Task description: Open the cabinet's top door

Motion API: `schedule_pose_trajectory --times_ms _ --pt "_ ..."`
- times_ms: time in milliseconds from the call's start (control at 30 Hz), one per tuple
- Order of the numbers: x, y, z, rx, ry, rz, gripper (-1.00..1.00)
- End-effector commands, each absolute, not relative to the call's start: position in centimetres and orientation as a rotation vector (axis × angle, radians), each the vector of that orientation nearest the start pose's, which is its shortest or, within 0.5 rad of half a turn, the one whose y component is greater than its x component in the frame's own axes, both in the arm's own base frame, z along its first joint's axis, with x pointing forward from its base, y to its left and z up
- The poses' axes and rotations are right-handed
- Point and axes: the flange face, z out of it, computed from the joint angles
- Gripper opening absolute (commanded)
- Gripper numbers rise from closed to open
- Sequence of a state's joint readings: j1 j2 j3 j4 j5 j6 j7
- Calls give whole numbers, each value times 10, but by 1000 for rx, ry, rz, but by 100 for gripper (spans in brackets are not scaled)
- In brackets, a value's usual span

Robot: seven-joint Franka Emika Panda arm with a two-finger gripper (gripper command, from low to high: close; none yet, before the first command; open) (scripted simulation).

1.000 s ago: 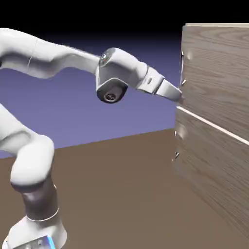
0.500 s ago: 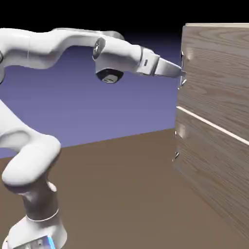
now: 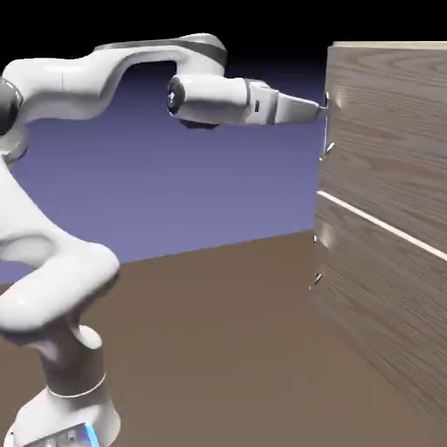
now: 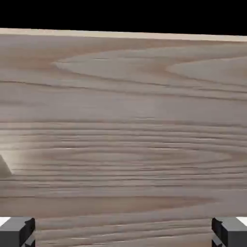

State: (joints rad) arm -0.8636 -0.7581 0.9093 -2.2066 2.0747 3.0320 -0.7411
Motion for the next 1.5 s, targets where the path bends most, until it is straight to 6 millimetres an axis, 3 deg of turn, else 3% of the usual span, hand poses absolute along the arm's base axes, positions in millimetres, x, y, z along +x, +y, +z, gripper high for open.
schedule_pose_trajectory --times_ms 0,300,600,633,833,867,1467 --pt "427 68 624 -1856 816 -1738 0" --pt "456 113 597 -1797 776 -1777 0" --pt "493 160 554 -1757 763 -1782 0" --pt "493 160 554 -1757 763 -1782 0" --pt "543 158 554 -1757 763 -1782 0" --pt "543 158 554 -1757 763 -1782 -100" --pt "458 129 554 -1767 596 -1670 -100"
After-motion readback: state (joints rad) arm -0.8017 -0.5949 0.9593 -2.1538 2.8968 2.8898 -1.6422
